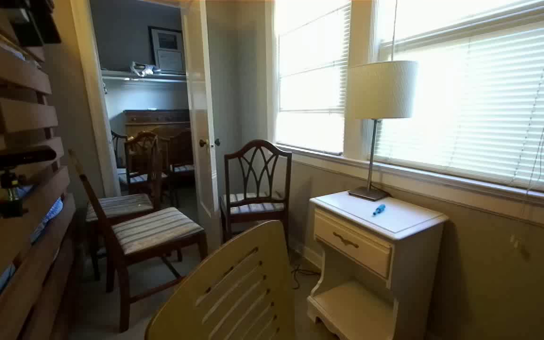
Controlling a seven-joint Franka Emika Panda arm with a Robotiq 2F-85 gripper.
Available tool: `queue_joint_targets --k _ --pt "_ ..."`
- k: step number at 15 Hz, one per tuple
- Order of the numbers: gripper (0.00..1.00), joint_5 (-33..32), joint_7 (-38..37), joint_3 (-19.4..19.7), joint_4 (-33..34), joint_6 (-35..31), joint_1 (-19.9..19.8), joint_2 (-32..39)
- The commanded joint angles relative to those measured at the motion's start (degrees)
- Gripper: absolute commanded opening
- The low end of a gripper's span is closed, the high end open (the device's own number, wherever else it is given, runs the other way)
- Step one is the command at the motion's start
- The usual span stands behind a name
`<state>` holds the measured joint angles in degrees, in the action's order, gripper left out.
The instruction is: Put the grey remote control on the chair.
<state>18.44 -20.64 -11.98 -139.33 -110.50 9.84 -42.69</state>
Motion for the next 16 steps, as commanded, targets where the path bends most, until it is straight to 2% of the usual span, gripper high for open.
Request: queue_joint_targets --k 1,16 --pt "1.0 0.4 0.4 -0.5 0.1 0.3 -0.8 -0.1" --pt "1.0 0.0 0.1 -1.0 0.4 -0.5 -1.2 0.6"
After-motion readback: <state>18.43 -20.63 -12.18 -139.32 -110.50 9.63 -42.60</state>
